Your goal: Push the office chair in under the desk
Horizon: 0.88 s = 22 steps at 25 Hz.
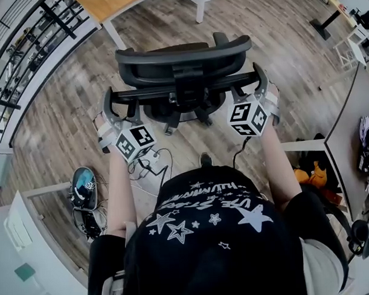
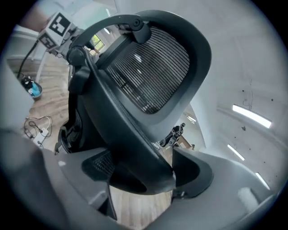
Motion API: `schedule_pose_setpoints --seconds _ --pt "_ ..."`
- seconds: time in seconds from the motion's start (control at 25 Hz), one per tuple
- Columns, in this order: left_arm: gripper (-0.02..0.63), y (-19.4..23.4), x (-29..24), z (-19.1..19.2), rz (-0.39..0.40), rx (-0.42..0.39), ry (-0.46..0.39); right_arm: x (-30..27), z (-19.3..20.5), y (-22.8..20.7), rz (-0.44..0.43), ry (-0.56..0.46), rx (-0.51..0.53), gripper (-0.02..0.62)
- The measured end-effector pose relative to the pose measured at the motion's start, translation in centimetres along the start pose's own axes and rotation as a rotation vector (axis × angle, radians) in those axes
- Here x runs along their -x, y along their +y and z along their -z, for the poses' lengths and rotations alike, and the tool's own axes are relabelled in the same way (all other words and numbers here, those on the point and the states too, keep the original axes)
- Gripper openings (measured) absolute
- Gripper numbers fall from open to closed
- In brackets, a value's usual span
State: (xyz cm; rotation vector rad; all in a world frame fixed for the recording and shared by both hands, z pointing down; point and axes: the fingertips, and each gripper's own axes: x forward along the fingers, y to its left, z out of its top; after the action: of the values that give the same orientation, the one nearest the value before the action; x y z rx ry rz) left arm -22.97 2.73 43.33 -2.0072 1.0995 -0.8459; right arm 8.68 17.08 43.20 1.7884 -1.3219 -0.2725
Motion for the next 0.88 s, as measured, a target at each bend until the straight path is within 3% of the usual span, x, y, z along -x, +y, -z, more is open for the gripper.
schedule_pose_setpoints --seconds 0.04,0.2,0.44,0.64,0.88 --pt "0.368 0.2 -0.4 0.0 0.001 0.014 0.005 -0.4 -0.2 -0.3 0.008 -0.009 0.016 0.364" --pt "0.351 0.5 -2.3 -1.3 0.025 0.069 0.010 -1.7 -0.4 -1.6 0.001 -0.046 0.055 0.355" --pt "0.336 0.3 -4.4 -3.1 0.036 0.038 0.003 -4.4 0.5 -3.2 -0.045 0.001 0.070 0.342" --pt "0.336 0.4 -4.2 -3.0 0.021 0.069 0.018 -4.9 0.3 -2.9 -0.046 -0.022 0.097 0.334" --pt "0.336 -0.6 -5.2 -2.1 0.048 0.038 0.050 -5.2 0.9 -2.6 -0.037 -0.027 0.135 0.313"
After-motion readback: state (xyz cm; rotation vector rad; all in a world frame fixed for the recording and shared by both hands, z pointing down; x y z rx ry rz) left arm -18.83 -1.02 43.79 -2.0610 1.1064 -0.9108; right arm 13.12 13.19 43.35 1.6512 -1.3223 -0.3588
